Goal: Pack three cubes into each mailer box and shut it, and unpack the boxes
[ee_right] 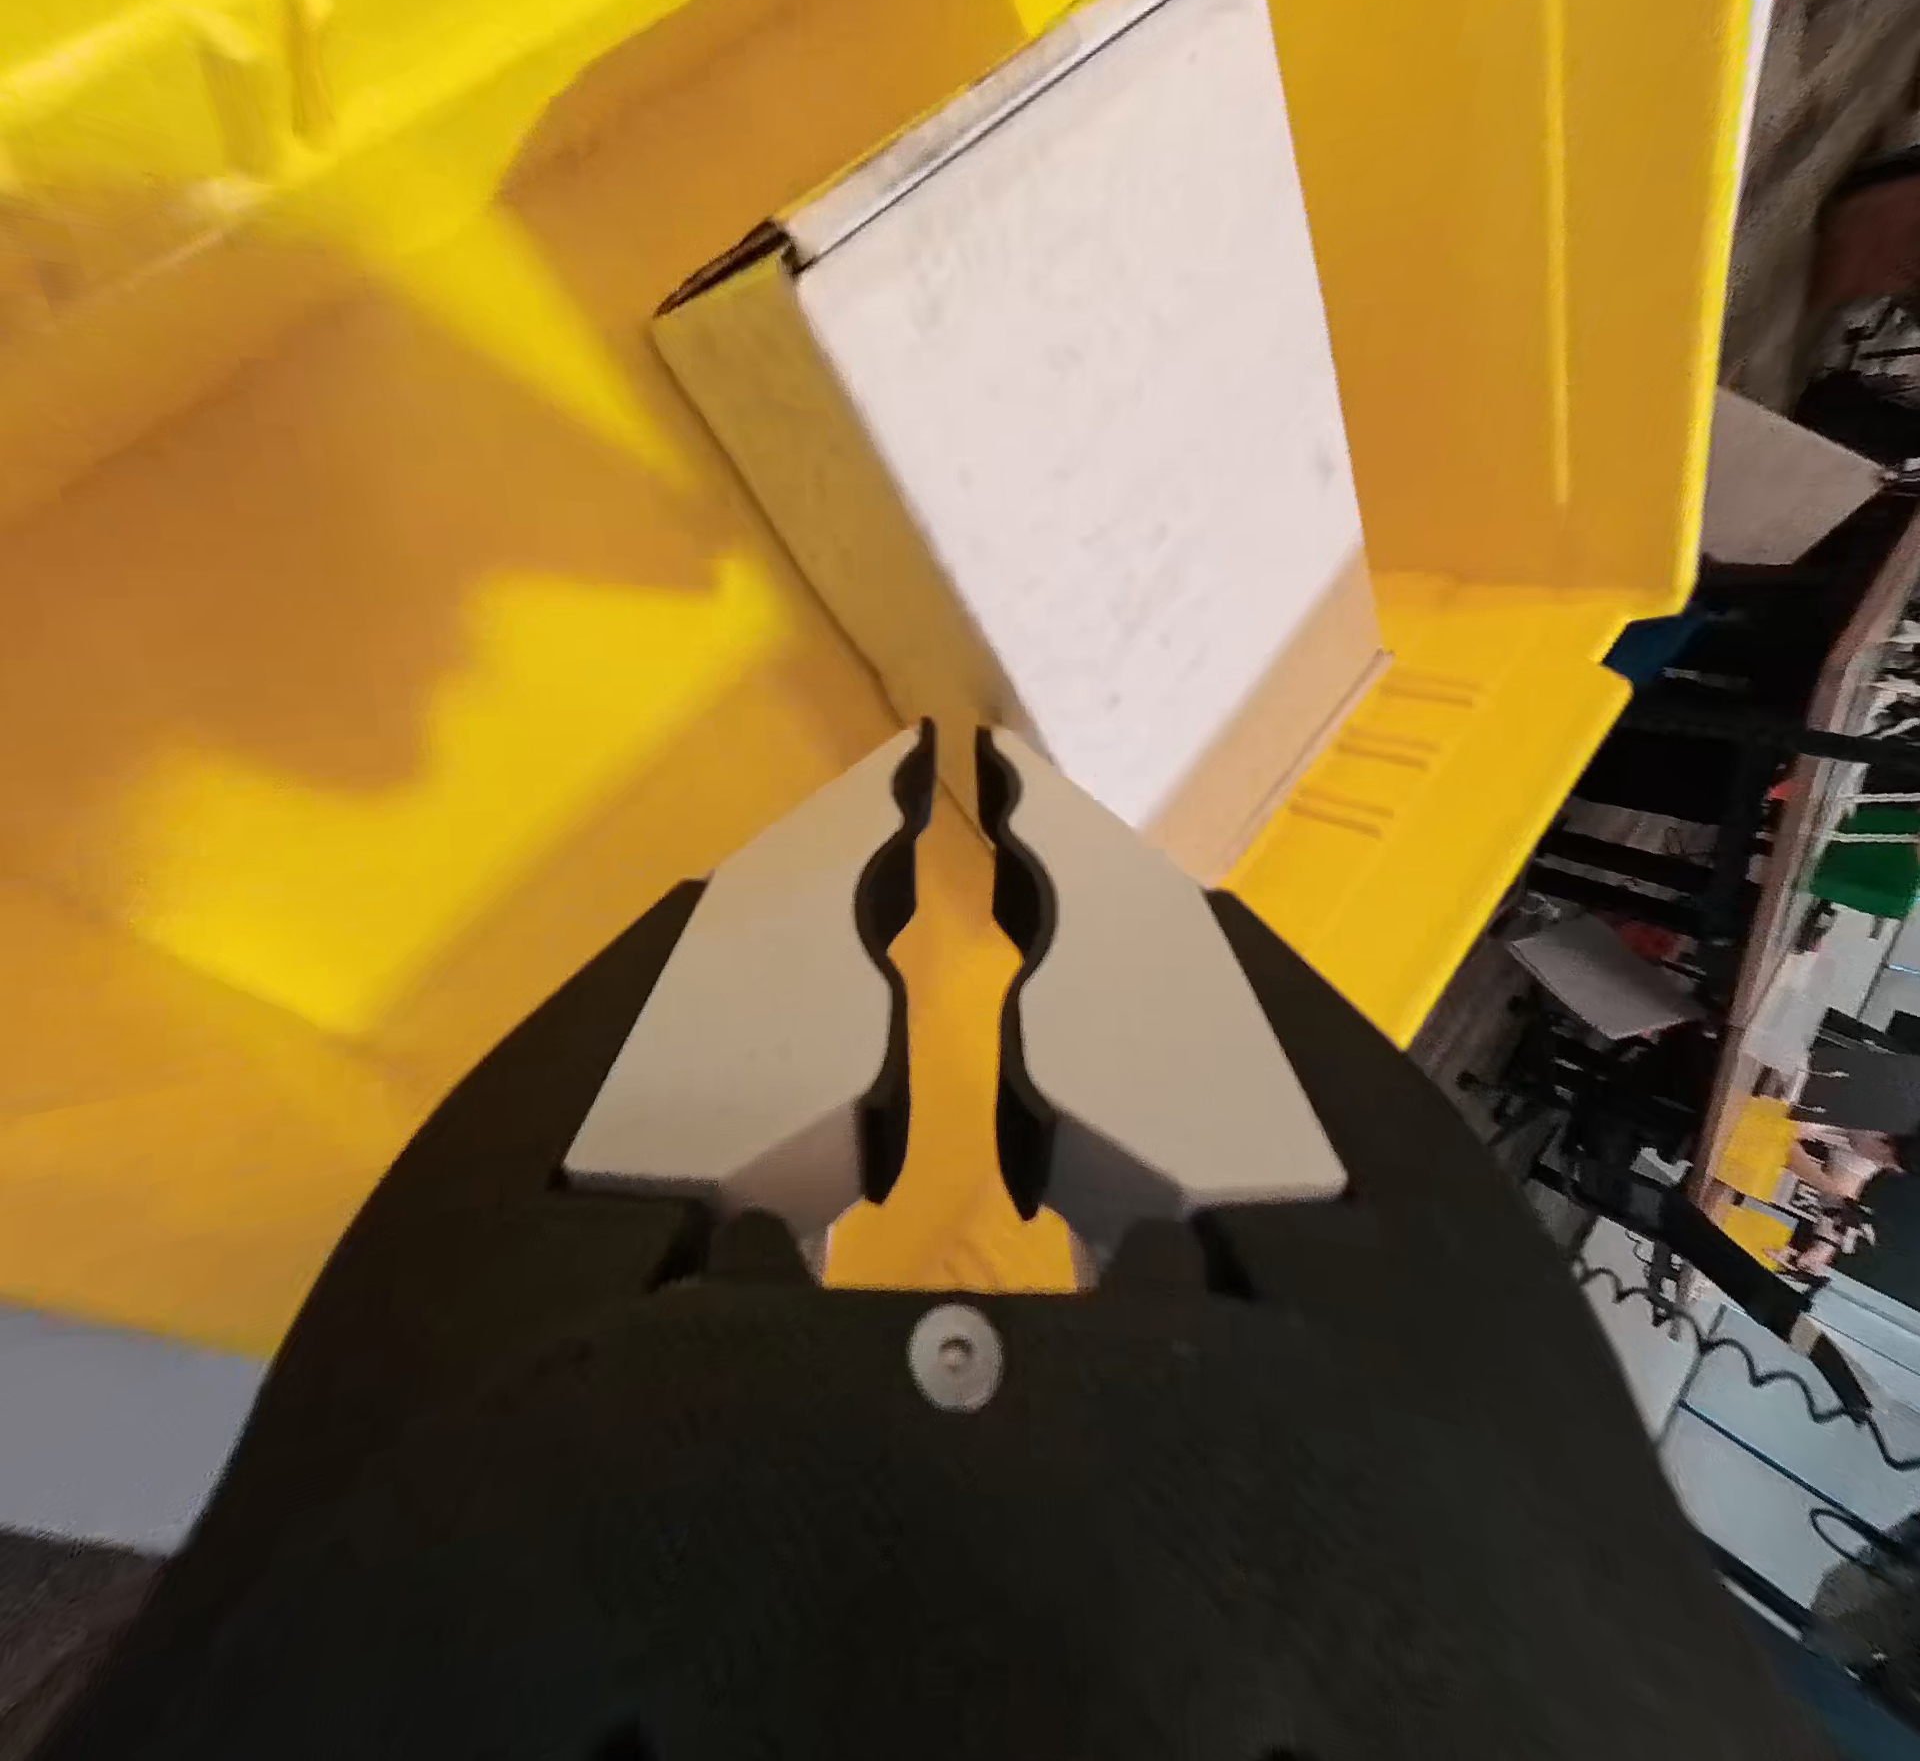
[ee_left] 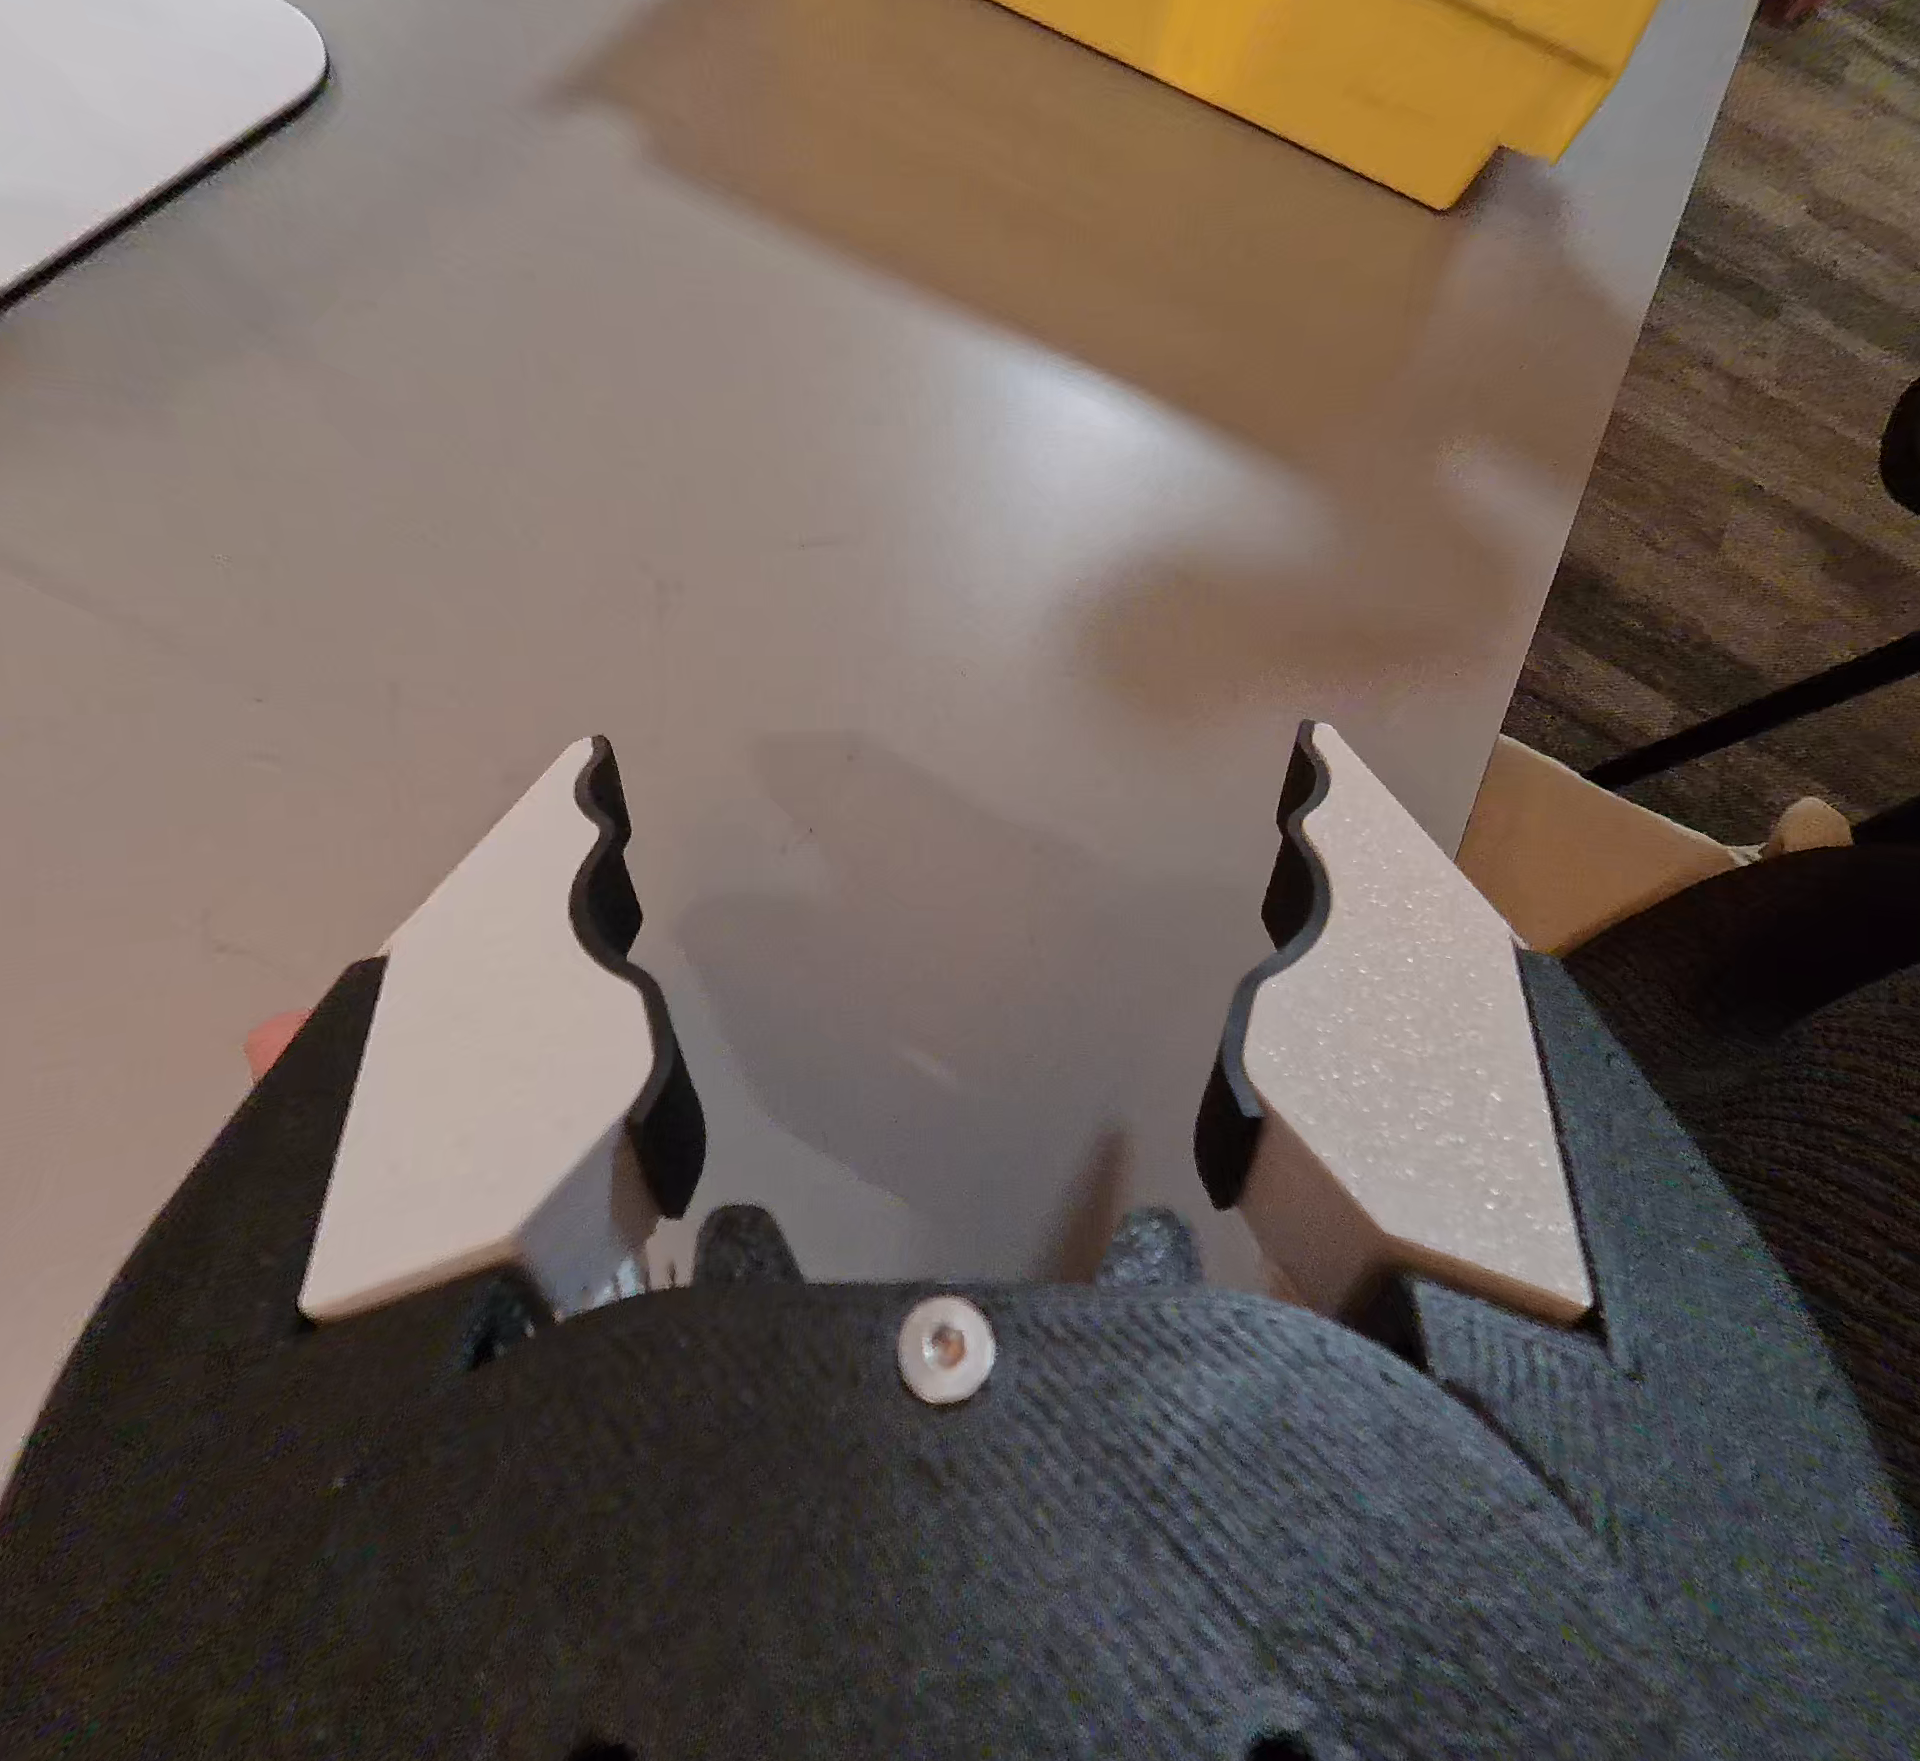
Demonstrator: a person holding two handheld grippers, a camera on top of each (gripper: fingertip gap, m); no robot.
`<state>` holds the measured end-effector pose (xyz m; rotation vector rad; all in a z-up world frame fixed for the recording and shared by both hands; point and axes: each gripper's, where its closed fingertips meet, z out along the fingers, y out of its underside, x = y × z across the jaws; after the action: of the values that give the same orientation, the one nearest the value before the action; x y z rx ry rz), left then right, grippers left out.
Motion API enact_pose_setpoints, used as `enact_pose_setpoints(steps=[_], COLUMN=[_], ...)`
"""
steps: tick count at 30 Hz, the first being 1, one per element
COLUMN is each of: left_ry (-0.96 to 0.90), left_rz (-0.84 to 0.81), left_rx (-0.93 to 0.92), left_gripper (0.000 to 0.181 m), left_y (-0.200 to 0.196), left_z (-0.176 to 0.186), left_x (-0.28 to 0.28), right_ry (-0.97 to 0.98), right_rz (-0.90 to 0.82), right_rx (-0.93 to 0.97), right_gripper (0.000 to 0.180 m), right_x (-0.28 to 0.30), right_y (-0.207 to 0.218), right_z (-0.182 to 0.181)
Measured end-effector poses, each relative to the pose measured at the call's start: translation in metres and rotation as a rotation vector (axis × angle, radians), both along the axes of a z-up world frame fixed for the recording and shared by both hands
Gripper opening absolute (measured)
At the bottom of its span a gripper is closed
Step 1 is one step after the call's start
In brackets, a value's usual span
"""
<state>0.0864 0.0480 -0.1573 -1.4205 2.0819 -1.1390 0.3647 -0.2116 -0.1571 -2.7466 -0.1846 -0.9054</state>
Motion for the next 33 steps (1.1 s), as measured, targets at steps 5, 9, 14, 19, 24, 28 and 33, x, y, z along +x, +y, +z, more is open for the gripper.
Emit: enact_pose_setpoints(steps=[5, 9, 14, 19, 24, 28, 33], left_ry=[-0.009, -0.025, -0.032, -0.044, -0.049, -0.051, -0.055], left_rz=[0.004, 0.006, 0.013, 0.04, 0.085, 0.161, 0.234], left_rx=[-0.002, 0.0, -0.011, -0.029, -0.027, 0.009, 0.063], left_gripper=[0.123, 0.123, 0.118, 0.114, 0.111, 0.112, 0.112], left_y=[0.0, 0.001, 0.001, -0.001, 0.002, 0.013, 0.028], left_z=[0.003, 0.007, 0.011, 0.018, 0.017, 0.01, 0.001], left_x=[0.0, -0.001, 0.0, 0.001, 0.0, 0.001, -0.007], right_ry=[-0.062, -0.021, -0.021, 0.03, 0.087, 0.534, 0.754], right_rz=[-0.015, -0.02, -0.032, -0.076, 0.02, 0.135, 0.154], right_rx=[0.025, 0.065, 0.123, 0.368, 0.676, 0.982, 1.005], right_gripper=[0.005, 0.011, 0.013, 0.017, 0.026, 0.029, 0.04], right_x=[0.015, 0.004, -0.011, -0.034, -0.097, -0.199, -0.265], right_y=[0.008, 0.01, 0.008, 0.023, 0.074, 0.145, 0.201], right_z=[0.002, 0.004, 0.02, 0.072, 0.146, 0.152, 0.087])
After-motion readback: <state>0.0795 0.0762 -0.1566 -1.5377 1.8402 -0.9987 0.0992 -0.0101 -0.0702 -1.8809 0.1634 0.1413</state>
